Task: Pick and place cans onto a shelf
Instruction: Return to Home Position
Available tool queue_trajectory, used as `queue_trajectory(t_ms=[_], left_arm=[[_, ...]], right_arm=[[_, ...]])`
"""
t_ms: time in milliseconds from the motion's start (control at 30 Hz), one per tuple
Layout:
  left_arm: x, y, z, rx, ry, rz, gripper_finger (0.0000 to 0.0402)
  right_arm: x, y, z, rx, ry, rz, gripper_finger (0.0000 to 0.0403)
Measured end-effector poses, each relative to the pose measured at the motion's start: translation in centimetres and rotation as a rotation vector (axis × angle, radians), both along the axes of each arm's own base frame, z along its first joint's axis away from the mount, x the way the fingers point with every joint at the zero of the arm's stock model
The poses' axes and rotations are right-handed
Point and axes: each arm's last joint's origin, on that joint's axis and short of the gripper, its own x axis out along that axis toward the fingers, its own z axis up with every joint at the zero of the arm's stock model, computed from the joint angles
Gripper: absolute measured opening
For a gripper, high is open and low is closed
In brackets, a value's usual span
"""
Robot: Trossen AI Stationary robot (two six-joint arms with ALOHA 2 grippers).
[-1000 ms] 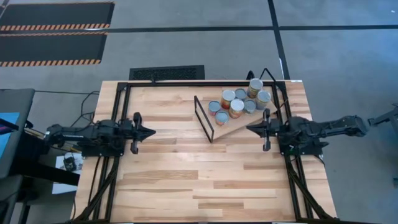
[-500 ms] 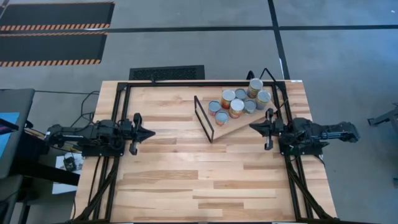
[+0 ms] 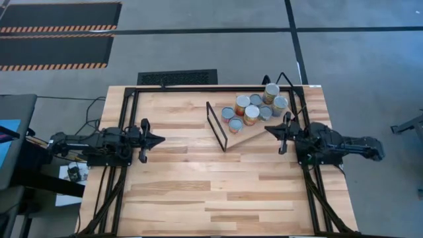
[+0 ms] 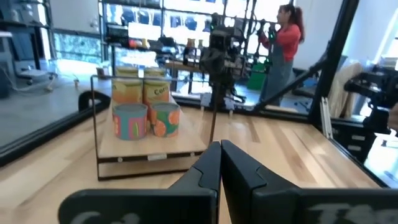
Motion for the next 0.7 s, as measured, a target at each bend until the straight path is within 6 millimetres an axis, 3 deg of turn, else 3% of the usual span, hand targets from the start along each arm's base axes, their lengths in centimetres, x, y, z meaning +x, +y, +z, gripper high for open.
queue_trajectory(t_ms=[200,433,700], left_arm=[[0.1,0.1,0.0,-0.003,-0.032,0.025,0.0000],[0.1,0.2,0.0,0.001,-0.041,0.078,0.0000],[0.1,0.2,0.0,0.011,-0.038,0.067,0.0000]], right_arm=[[-0.2,-0.9,-0.1,0.006,0.010,-0.069,0.0004],[-0.5,-1.9,-0.1,0.004,0.011,-0.196,0.0034],[-0.6,-2.1,-0.2,0.005,0.013,-0.218,0.0042]])
